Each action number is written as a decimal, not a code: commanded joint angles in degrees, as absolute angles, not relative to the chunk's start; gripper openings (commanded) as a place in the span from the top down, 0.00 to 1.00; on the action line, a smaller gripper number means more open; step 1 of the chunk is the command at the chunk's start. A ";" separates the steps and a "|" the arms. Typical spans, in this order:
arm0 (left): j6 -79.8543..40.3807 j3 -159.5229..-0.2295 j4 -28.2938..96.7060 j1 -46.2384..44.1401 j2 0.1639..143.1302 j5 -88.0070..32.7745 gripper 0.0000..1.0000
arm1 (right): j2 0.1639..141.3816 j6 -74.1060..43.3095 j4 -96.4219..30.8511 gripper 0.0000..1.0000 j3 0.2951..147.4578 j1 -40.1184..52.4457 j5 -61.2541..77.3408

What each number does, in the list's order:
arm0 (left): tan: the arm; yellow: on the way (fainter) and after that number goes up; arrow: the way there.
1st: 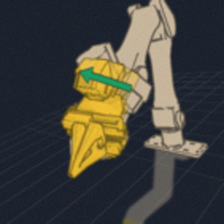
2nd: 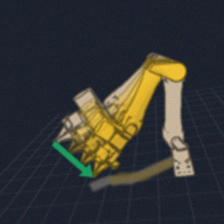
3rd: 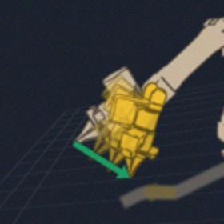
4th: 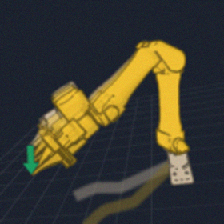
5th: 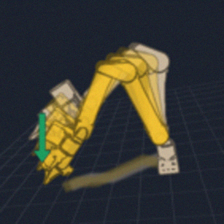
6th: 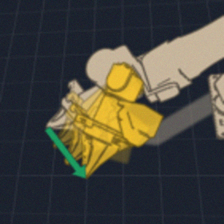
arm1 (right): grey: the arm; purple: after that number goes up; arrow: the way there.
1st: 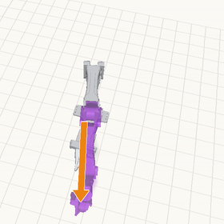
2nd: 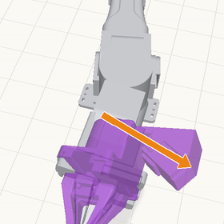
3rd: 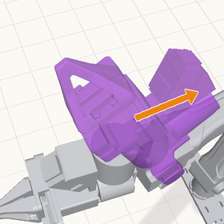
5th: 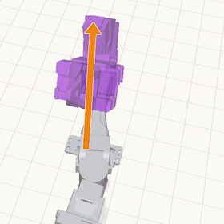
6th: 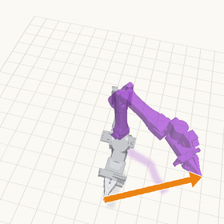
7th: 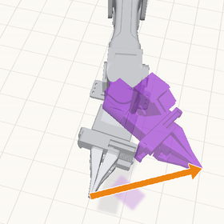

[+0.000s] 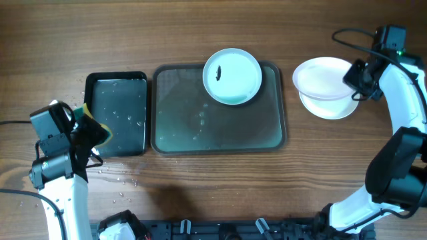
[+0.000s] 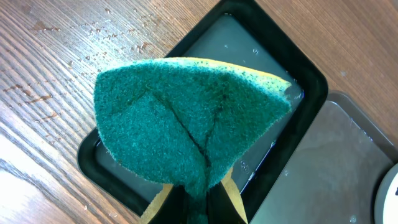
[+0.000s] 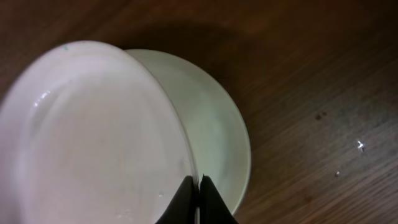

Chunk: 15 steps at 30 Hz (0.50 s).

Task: Clean dirty plates on tray and stack at the side
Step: 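Swing the plate right and lower it onto the cleaned white plate, then open the right gripper and move it back to the last stained plate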

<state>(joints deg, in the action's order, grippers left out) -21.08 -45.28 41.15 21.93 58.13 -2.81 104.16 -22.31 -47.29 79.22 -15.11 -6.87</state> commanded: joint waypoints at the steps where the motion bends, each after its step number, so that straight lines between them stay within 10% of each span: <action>1: -20.14 -46.19 40.69 22.35 58.15 -2.09 0.96 | 103.68 -25.89 -45.15 0.96 75.99 -16.10 -12.53; 10: -20.14 -46.19 40.56 22.35 58.15 -2.09 0.96 | 103.68 -27.03 -48.49 0.86 75.05 -16.10 -12.88; 11: -20.14 -46.19 40.53 22.35 58.15 -2.09 0.96 | 103.68 -27.03 -49.39 0.68 75.05 -16.10 -12.86; 12: -20.14 -46.19 40.45 22.35 58.15 -2.09 0.96 | 103.68 -27.00 -49.71 0.29 75.05 -16.10 -12.84; 15: -20.14 -46.19 40.12 22.35 58.15 -2.72 0.96 | 103.66 -23.27 -47.44 0.25 75.05 -16.10 -1.83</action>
